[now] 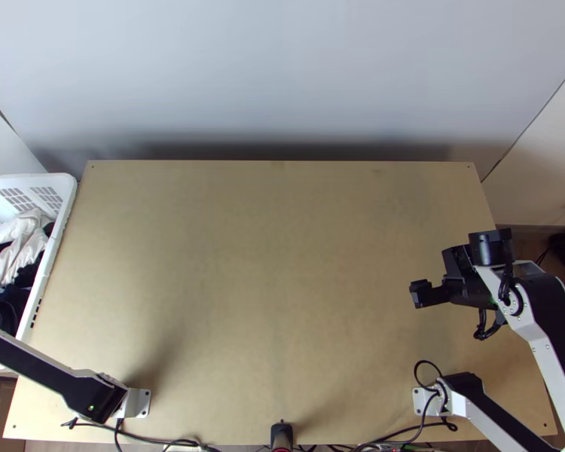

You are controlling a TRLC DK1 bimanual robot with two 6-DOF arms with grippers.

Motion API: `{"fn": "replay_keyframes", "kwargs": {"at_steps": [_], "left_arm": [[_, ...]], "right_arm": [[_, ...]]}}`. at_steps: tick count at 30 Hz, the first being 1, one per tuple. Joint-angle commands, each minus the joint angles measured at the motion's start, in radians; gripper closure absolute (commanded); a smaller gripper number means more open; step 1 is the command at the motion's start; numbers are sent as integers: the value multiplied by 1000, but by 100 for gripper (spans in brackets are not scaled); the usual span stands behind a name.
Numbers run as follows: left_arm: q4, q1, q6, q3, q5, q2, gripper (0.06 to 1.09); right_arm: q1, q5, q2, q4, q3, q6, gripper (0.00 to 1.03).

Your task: Fold the t-shirt

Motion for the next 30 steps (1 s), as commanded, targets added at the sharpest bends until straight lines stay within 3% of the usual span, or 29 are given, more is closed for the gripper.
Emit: {"fn": "replay_keyframes", "kwargs": {"at_steps": [1,8,20,30], "left_arm": [[72,56,-11,98,-11,123,11],[14,51,-17,265,-11,278,11],[22,33,-54,303,-13,392,11],[123,7,-75,320,-10,386,11]], "right_arm": [[-8,-1,1,-19,-4,1,5],[-27,-1,7,-35,2,2,5],[-73,-2,13,-95,29,8,5],[-96,-2,-12,-106,-24,5,5]]}}
